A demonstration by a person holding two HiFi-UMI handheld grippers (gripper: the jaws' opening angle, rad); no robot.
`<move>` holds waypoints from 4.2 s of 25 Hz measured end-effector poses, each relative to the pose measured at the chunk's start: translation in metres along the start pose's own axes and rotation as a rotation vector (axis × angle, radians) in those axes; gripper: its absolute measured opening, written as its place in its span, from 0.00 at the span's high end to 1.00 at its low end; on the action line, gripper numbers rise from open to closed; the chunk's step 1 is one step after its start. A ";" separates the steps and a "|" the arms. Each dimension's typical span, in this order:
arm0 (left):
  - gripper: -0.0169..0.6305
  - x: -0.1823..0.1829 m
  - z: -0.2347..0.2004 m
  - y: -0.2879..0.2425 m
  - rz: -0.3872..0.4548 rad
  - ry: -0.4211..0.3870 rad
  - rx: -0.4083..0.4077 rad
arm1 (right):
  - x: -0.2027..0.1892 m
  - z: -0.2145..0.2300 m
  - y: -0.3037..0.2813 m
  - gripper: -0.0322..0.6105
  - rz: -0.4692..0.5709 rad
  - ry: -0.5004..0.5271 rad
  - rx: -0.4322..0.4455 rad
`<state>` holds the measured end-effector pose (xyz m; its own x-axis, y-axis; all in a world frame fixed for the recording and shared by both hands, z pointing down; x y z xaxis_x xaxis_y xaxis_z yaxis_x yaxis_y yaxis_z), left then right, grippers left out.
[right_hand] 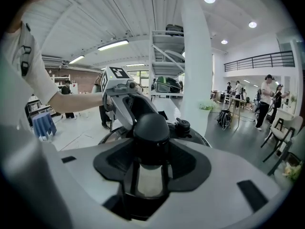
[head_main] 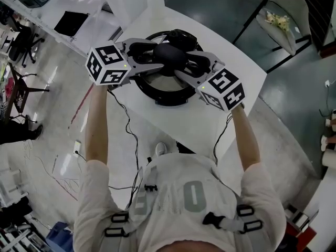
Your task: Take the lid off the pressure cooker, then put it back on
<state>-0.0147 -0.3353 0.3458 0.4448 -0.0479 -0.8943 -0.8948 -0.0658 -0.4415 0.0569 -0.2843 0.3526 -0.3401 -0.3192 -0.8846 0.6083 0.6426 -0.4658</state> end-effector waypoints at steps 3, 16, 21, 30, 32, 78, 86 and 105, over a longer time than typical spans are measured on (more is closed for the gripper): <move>0.56 0.000 -0.001 0.001 0.005 -0.002 -0.005 | 0.001 0.000 0.000 0.60 -0.001 -0.003 0.004; 0.57 0.038 0.012 0.018 0.049 -0.110 0.048 | 0.029 -0.003 0.025 0.61 0.086 0.058 -0.031; 0.57 0.056 0.034 0.037 0.076 -0.162 0.069 | 0.048 -0.022 0.043 0.61 0.108 0.106 -0.060; 0.57 0.059 0.112 0.058 0.099 -0.219 0.031 | 0.046 -0.094 0.088 0.61 0.110 0.115 -0.132; 0.57 0.056 0.134 0.062 0.103 -0.239 0.006 | 0.041 -0.116 0.099 0.61 0.108 0.105 -0.159; 0.57 -0.088 0.266 -0.190 -0.087 0.019 0.137 | -0.256 -0.105 0.184 0.61 -0.101 0.035 0.030; 0.57 -0.111 0.256 -0.202 -0.126 0.021 0.161 | -0.278 -0.099 0.164 0.61 -0.135 0.025 0.039; 0.57 -0.126 0.251 -0.216 -0.142 0.019 0.178 | -0.299 -0.093 0.152 0.61 -0.176 0.048 0.032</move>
<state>0.1131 -0.0646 0.5360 0.5656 -0.0692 -0.8218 -0.8153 0.1032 -0.5698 0.1847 -0.0259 0.5485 -0.4763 -0.3906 -0.7877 0.5591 0.5569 -0.6142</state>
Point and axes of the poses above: the fingertips, and each gripper's own axes: y backward along the fingers, z to its right, x out of its top, the point moved 3 cm from there along y, backward along the fingers, and after that the axes turned 1 degree about x, right-handed, at the moved point
